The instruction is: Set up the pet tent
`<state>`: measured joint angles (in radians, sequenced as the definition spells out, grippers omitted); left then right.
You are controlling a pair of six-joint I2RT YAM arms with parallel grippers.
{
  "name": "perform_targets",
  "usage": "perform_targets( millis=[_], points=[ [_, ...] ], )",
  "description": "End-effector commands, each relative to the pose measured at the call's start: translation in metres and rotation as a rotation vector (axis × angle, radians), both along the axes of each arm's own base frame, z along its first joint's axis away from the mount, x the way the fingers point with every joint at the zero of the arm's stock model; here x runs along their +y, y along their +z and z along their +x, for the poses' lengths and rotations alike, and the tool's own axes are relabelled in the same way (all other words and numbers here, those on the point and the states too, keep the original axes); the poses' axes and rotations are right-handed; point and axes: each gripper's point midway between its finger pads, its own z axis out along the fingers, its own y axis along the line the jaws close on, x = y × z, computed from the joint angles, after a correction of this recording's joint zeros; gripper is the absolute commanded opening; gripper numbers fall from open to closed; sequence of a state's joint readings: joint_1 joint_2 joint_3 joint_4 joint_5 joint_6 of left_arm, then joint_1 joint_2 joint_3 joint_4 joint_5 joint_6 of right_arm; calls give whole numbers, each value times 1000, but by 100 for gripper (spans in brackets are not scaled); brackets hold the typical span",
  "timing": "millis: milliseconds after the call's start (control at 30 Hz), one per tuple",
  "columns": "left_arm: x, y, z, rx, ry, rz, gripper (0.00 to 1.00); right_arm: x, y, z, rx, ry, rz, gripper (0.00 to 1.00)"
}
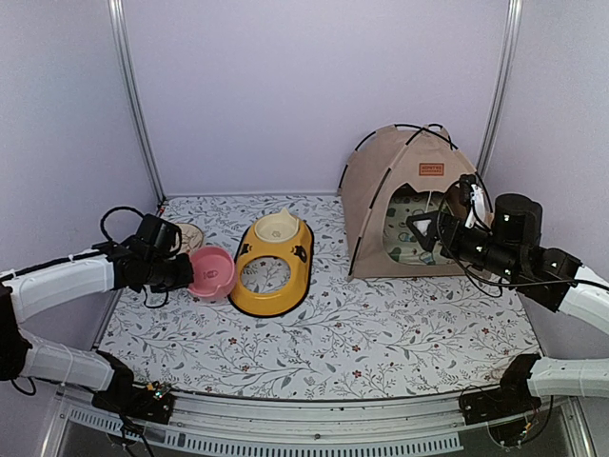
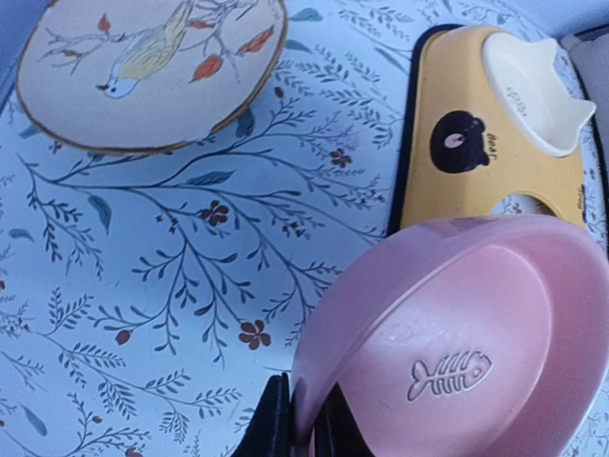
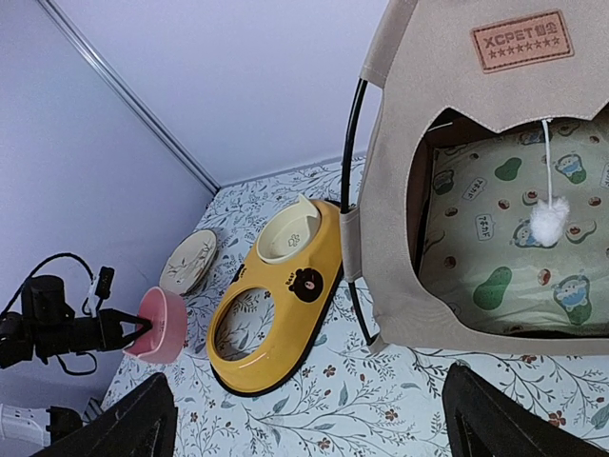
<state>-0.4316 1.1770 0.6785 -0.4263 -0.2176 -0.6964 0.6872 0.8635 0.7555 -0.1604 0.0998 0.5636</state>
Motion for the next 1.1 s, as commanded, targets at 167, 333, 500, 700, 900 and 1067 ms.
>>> perform_targets(
  millis=[167,333,500,700,900,1067],
  points=[
    [-72,65,60,-166,-285,-93,0,3,13,4,-16,0,4,99],
    [-103,65,80,-150,-379,-92,0,1,13,2,-11,-1,3,99],
    [-132,53,93,-118,-437,-100,0,-1,17,0,-8,-3,6,99],
    [-146,36,106,-78,-464,-88,0,-4,20,-2,-8,-10,6,99],
    [-149,25,111,-64,-471,-67,0,-6,20,-3,-9,-18,3,99],
    [-147,12,110,-32,-480,-32,0,-5,18,-1,-6,-15,-1,99]
  ],
)
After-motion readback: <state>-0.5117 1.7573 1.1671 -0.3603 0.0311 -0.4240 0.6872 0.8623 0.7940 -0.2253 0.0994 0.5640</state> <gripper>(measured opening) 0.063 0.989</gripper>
